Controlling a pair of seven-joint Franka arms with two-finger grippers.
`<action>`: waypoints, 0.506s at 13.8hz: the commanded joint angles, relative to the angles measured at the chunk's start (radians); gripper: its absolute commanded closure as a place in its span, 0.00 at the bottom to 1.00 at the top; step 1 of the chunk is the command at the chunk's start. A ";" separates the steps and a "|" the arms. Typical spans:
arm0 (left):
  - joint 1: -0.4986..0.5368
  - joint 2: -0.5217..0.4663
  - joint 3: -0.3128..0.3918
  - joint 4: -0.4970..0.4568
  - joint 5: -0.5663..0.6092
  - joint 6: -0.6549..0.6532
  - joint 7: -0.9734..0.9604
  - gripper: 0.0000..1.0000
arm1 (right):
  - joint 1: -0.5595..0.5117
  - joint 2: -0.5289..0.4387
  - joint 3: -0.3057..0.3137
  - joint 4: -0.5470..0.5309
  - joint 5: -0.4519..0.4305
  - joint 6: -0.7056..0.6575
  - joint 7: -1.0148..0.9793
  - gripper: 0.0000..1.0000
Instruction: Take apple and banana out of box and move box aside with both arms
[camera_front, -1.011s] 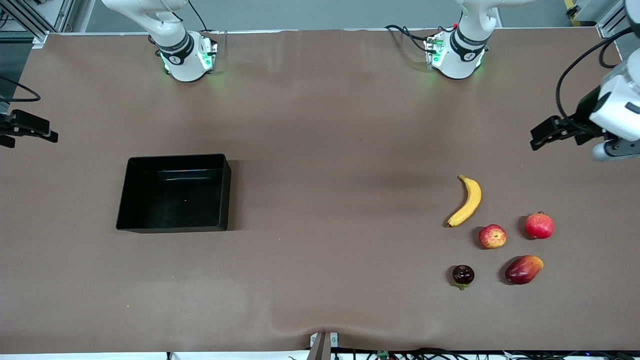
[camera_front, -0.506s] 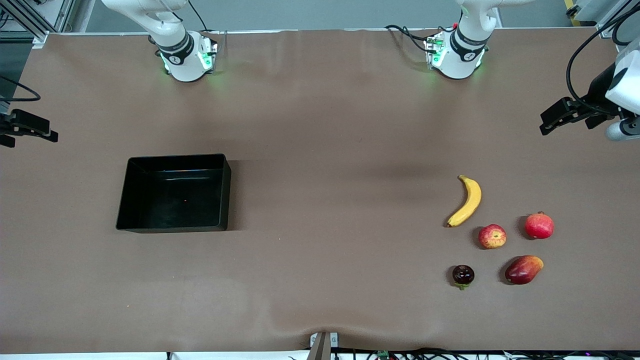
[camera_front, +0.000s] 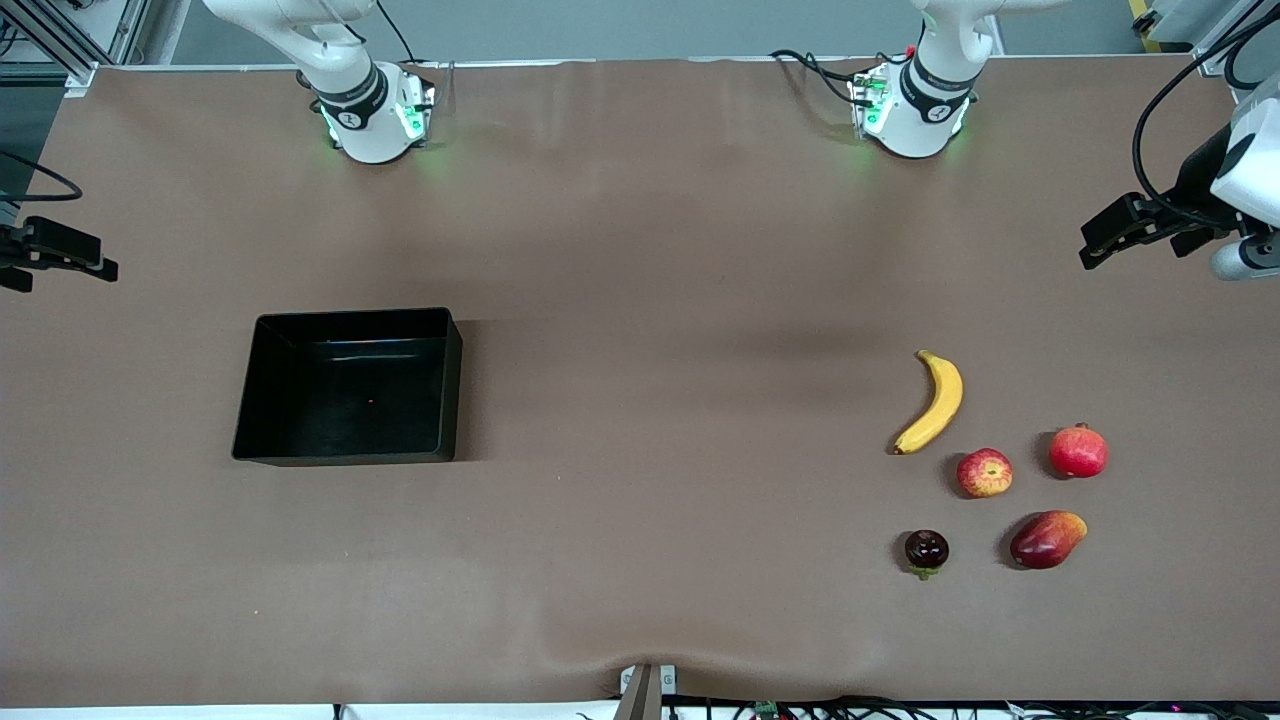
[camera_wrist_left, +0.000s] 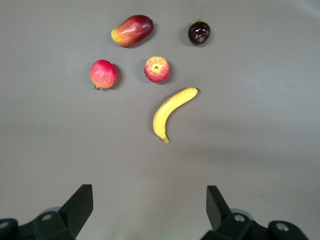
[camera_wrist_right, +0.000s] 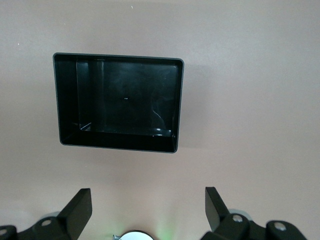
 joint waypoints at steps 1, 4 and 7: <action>0.009 -0.018 -0.010 0.000 -0.008 -0.015 0.008 0.00 | 0.004 -0.018 0.001 -0.004 -0.001 -0.011 0.018 0.00; 0.009 -0.018 -0.010 0.003 -0.008 -0.024 0.006 0.00 | 0.004 -0.018 0.001 -0.004 -0.001 -0.013 0.018 0.00; 0.009 -0.016 -0.010 0.003 -0.006 -0.024 0.008 0.00 | 0.004 -0.018 0.003 -0.002 -0.004 -0.033 0.018 0.00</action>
